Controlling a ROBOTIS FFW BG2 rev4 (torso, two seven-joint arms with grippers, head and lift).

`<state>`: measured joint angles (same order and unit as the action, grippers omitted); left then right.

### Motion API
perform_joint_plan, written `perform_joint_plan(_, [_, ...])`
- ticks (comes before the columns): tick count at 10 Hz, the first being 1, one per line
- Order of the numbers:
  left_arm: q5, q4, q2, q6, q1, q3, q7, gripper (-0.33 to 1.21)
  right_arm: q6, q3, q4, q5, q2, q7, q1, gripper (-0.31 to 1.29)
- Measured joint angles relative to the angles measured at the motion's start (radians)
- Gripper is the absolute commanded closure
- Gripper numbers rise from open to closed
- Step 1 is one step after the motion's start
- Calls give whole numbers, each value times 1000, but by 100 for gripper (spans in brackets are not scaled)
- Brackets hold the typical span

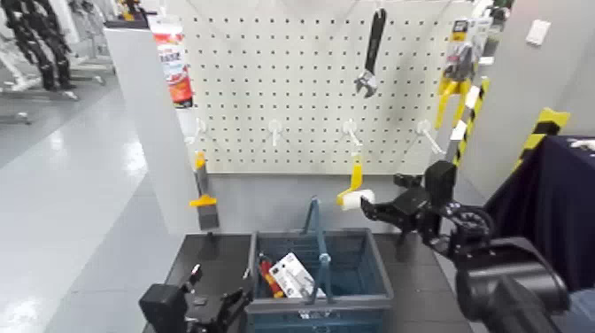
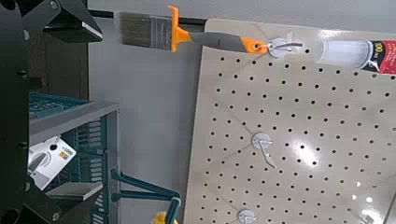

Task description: Put the yellow roller into the crate.

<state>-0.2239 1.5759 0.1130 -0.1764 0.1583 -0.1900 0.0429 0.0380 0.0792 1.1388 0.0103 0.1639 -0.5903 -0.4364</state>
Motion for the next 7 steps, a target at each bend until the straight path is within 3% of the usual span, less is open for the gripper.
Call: perform_joint_plan(7, [0,-8,0,-5,-16,-13,0,17,149,22,-330,7,-48,-42,-197,12])
